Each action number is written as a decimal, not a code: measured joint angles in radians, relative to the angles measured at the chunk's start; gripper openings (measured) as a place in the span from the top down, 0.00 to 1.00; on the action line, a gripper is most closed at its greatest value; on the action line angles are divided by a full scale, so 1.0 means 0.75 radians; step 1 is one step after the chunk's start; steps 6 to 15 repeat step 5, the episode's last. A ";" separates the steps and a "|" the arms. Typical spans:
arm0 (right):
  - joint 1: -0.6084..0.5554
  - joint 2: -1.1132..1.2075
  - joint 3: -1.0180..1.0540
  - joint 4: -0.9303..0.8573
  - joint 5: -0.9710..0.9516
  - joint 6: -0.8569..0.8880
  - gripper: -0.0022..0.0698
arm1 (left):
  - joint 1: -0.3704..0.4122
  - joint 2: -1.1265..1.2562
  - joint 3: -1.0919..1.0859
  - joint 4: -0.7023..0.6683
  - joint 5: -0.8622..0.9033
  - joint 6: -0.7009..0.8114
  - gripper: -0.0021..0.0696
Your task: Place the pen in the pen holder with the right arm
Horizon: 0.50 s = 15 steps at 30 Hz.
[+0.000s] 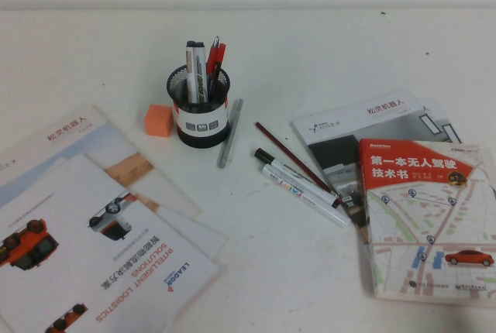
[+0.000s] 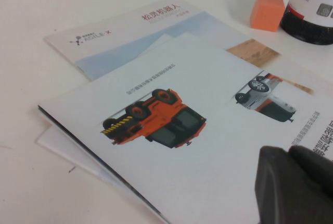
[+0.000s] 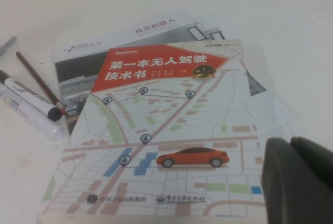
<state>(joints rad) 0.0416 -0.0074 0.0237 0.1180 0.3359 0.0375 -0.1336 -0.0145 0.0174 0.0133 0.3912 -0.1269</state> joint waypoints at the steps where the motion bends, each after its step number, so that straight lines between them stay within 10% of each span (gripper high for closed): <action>1: 0.000 0.000 0.002 0.000 0.000 0.000 1.00 | 0.000 0.000 0.000 0.000 0.000 0.000 0.97; 15: 0.000 0.000 0.002 0.001 0.000 0.000 1.00 | 0.000 0.000 0.000 0.000 0.000 0.000 0.97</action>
